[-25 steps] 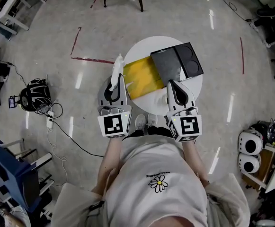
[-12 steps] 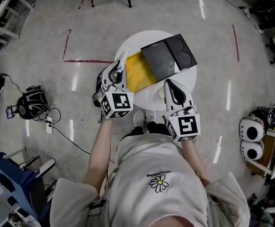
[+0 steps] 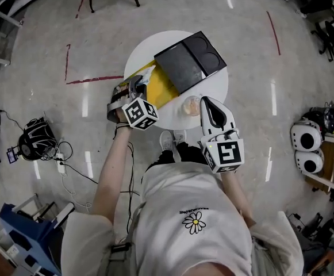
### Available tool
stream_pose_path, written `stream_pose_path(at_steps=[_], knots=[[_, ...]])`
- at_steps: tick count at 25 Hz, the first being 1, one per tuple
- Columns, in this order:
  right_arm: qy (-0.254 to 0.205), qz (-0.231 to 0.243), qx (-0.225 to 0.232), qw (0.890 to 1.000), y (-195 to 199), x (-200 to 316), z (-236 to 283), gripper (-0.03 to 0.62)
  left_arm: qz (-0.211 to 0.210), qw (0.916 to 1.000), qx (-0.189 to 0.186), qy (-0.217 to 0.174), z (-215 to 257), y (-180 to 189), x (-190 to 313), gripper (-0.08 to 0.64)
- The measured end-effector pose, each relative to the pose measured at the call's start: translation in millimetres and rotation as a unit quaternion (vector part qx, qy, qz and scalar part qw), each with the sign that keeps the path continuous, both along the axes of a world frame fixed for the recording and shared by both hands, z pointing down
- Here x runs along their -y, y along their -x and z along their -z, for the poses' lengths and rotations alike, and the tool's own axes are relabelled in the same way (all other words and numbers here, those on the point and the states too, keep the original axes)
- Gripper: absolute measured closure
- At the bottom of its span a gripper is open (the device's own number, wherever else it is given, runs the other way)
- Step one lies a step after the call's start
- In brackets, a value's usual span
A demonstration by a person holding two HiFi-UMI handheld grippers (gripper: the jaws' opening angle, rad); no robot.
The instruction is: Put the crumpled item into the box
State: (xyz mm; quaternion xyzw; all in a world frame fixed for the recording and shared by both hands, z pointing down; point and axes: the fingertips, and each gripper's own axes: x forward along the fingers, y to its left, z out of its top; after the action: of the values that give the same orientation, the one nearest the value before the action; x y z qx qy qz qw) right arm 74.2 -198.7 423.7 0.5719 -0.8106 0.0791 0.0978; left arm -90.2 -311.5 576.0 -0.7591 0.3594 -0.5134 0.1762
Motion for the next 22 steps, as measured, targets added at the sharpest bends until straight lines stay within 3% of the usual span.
stream_pose_path(at_steps=[9,14,17,22], knots=[[0.024,-0.044,-0.005,0.999,-26.4,-17.2,-13.0,0.589,-0.056,0.9915,0.097,0.067,-74.3,-12.5,-0.7,0.515],[0.036,-0.061,-0.003,0.997,-35.3,-25.2,-18.6,0.589,-0.069,0.9858,0.126,0.088,-97.4,-16.9,-3.1,0.510],[0.040,-0.067,0.000,0.997,-38.9,-27.8,-20.5,0.589,-0.069,0.9844,0.117,0.112,-105.4,-22.2,-5.8,0.503],[0.044,-0.070,0.006,0.997,-39.1,-30.1,-22.0,0.589,-0.030,0.9794,0.051,0.193,-111.1,-28.8,-13.8,0.375]])
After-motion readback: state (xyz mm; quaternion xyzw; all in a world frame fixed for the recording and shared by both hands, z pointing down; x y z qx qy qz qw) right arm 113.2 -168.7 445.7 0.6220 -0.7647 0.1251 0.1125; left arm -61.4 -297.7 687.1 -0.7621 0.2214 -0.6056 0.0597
